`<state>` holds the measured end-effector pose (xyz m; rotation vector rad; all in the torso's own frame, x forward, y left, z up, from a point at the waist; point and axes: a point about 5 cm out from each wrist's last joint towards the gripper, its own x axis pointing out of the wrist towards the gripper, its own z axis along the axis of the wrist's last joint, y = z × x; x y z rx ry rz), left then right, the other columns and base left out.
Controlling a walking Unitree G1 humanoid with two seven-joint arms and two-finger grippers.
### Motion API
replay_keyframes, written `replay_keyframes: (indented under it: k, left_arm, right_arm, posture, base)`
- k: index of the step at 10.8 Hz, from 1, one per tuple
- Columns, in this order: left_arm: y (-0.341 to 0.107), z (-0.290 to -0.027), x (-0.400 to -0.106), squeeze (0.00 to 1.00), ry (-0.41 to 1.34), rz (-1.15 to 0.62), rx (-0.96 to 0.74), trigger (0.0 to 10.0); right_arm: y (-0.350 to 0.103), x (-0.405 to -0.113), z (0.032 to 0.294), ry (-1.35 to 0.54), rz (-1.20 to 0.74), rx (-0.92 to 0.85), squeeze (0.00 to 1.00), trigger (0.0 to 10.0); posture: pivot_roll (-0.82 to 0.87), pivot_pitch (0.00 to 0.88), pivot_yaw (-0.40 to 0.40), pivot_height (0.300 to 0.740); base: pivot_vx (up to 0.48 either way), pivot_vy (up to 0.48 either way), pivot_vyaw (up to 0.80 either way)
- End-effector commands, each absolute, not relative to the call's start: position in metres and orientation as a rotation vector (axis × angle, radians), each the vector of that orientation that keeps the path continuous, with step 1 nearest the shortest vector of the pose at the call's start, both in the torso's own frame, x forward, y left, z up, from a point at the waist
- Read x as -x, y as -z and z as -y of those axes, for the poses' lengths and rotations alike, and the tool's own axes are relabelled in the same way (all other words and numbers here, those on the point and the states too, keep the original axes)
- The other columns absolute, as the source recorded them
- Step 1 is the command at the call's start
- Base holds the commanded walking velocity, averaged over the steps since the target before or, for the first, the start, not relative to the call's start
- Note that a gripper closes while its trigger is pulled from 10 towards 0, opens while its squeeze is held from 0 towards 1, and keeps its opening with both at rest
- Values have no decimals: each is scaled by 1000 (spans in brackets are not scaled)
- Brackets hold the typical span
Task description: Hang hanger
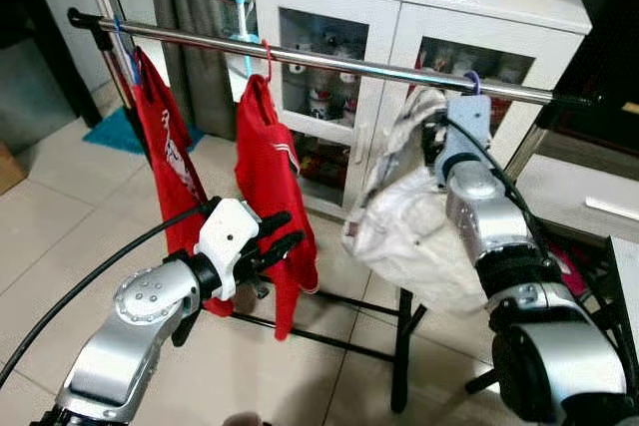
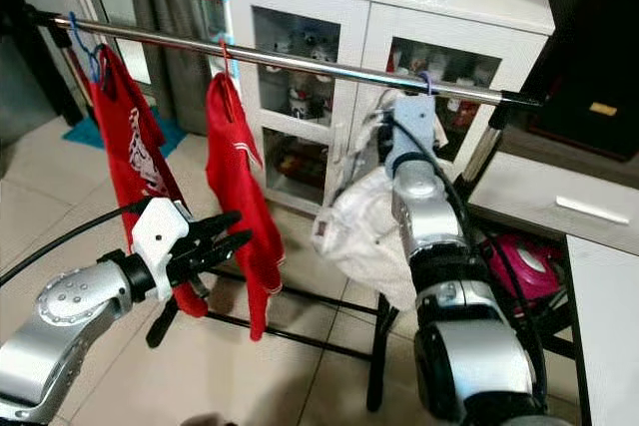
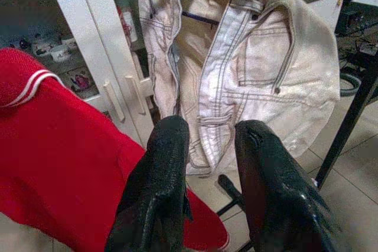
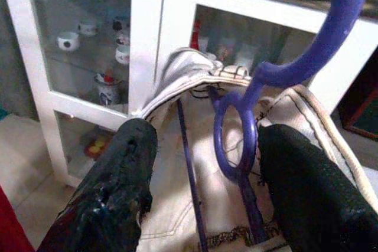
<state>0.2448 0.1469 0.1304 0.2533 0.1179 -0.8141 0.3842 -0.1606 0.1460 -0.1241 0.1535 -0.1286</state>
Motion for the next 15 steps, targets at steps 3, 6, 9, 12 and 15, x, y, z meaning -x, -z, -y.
replay_keyframes:
  k: [3,6,9,12,15]
  left_arm:
    - [-132,-145,-244,0,836,-124,-269,10000]
    - [-134,-145,-245,0,827,-113,-263,10000]
    - [-135,-144,-251,0,824,-103,-260,10000]
    - [-136,-142,-258,0,820,-88,-265,10000]
    - [-136,-140,-261,0,815,-75,-267,10000]
  right_arm:
    - [-155,-395,166,145,-147,110,0,4275]
    - [-154,-398,162,102,-159,100,0,0]
    - [-151,-398,162,85,-164,89,0,0]
    - [-150,-398,163,69,-170,75,0,0]
    - [-148,-398,159,53,-186,69,0,0]
  posture:
    - [81,0,-29,740]
    - [86,0,-39,740]
    - [74,0,-35,740]
    - [60,0,-30,740]
    - [74,0,-43,740]
  base:
    - [0,0,0]
    - [0,0,0]
    - [0,0,0]
    - [0,0,0]
    - [0,0,0]
